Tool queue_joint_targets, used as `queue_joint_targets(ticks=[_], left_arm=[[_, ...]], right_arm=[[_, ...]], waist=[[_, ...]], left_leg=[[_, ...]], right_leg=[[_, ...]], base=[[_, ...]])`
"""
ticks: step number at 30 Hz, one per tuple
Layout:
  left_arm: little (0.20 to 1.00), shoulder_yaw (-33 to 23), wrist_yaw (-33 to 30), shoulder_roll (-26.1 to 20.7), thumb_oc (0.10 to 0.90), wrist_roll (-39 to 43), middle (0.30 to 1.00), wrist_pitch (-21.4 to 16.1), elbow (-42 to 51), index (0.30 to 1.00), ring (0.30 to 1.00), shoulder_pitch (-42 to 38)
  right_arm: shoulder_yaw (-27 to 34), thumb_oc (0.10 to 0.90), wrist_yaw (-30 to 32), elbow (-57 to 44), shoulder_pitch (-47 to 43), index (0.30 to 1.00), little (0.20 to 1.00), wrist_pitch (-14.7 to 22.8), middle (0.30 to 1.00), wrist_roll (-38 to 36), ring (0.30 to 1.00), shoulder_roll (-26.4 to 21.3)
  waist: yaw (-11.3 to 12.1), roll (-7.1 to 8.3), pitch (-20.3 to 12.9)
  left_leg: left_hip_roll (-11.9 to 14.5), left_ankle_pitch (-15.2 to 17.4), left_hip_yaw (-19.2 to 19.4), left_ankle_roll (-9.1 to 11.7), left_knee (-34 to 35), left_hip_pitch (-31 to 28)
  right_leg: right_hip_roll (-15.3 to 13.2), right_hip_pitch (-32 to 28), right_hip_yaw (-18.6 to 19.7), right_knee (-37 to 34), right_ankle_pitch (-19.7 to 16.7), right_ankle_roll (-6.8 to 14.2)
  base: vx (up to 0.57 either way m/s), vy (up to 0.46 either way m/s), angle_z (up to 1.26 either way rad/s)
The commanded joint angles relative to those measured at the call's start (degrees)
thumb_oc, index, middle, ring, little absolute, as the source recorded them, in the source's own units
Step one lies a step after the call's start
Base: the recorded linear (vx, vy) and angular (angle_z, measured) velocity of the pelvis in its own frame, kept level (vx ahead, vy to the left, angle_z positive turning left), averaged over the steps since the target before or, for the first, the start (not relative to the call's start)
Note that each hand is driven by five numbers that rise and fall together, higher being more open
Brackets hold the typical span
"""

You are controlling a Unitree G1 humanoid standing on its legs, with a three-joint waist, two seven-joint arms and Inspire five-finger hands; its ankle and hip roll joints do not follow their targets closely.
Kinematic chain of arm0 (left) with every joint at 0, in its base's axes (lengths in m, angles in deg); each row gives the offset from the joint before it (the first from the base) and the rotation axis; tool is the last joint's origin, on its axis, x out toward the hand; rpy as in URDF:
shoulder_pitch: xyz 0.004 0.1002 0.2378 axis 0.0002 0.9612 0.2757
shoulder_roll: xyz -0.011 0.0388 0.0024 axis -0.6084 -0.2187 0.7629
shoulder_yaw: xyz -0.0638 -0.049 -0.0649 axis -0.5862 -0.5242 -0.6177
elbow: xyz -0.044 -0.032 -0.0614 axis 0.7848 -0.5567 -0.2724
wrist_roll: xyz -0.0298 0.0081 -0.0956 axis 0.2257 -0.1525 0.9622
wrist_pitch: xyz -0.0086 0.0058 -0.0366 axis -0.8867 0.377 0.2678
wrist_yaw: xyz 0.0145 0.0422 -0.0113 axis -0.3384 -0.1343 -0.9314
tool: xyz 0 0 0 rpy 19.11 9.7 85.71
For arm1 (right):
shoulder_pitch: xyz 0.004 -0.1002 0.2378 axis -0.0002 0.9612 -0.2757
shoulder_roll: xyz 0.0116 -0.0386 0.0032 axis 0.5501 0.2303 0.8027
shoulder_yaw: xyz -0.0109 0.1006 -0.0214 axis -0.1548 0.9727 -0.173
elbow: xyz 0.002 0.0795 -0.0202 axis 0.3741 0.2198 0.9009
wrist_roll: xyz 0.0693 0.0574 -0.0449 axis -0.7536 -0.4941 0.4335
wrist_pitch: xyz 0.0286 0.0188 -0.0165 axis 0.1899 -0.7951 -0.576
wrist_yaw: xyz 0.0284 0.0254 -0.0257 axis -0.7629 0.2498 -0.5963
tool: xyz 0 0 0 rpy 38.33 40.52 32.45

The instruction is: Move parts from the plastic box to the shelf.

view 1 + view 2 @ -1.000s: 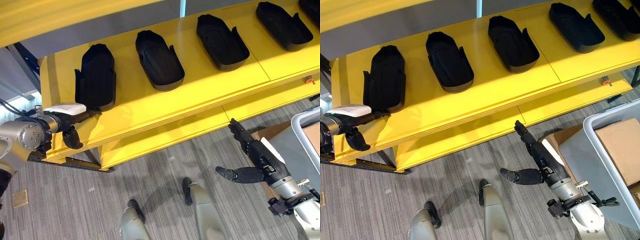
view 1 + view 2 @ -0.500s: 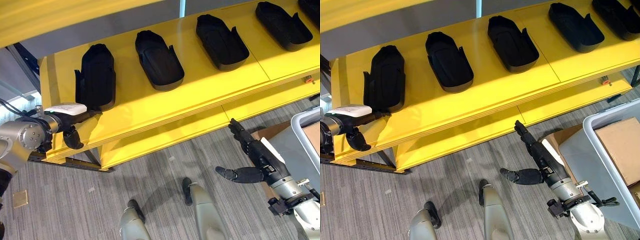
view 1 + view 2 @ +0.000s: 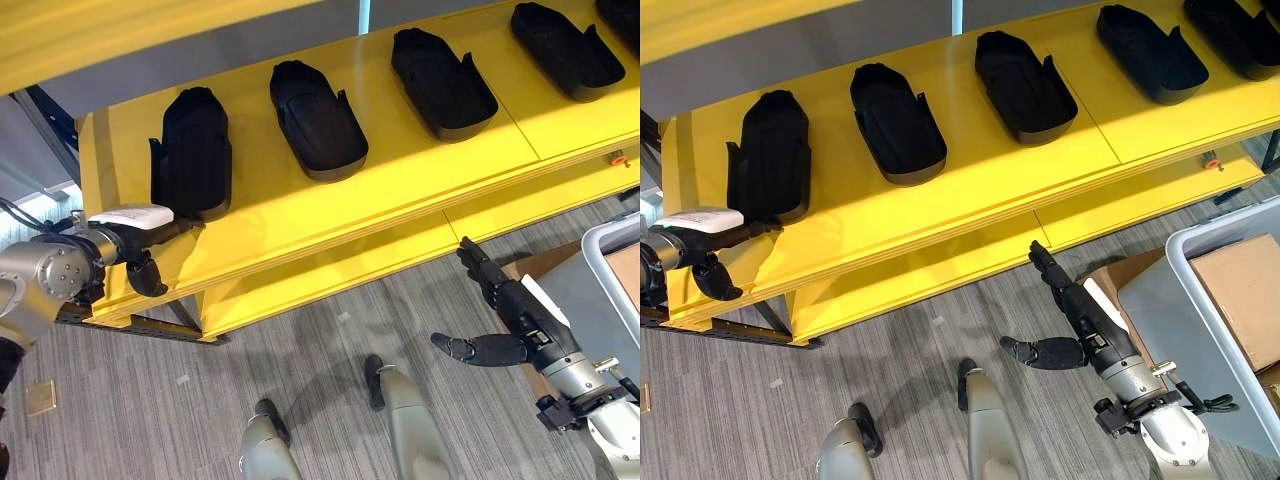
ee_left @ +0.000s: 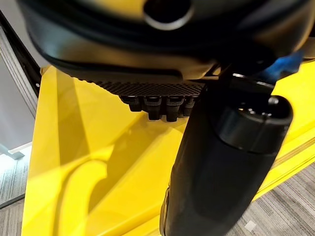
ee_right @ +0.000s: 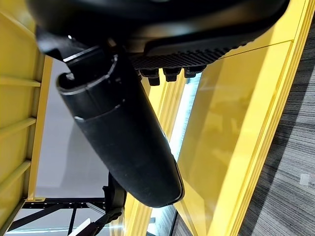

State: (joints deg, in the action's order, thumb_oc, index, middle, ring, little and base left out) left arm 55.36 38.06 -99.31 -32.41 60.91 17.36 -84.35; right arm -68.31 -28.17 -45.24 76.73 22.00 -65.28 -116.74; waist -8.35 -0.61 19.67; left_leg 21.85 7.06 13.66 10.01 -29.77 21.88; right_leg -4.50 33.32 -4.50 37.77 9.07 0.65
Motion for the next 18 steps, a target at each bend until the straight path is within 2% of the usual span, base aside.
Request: queue_joint_targets(ticks=[1, 18], left_arm=[[1.0, -2.03, -4.31, 0.2, 0.9, 2.14, 1.0, 0.66, 1.97, 1.0, 1.0, -8.57], [1.0, 0.03, -4.57, 1.5, 0.9, 3.39, 1.0, 0.3, 2.43, 1.0, 1.0, -11.58]], right_arm=[[3.21, 0.9, 0.69, -4.76, -2.14, 1.0, 1.0, 5.01, 1.0, -4.96, 1.0, -1.22], [3.02, 0.9, 0.68, -4.5, -1.92, 1.0, 1.0, 5.15, 1.0, -5.22, 1.0, -1.16]], waist=[[-1.53, -0.46, -3.0], [-1.75, -0.38, -3.05]], left_leg=[[1.02, -3.16, -2.51, -3.33, -0.27, 3.12], [0.93, -3.05, -2.58, -3.34, -0.42, 3.16]], right_leg=[[-3.21, -3.67, 1.34, 0.22, -0.19, 4.61], [-3.21, -3.45, 1.37, 0.53, -0.05, 4.65]], base=[[0.0, 0.0, 0.0], [0.0, 0.0, 0.0]])
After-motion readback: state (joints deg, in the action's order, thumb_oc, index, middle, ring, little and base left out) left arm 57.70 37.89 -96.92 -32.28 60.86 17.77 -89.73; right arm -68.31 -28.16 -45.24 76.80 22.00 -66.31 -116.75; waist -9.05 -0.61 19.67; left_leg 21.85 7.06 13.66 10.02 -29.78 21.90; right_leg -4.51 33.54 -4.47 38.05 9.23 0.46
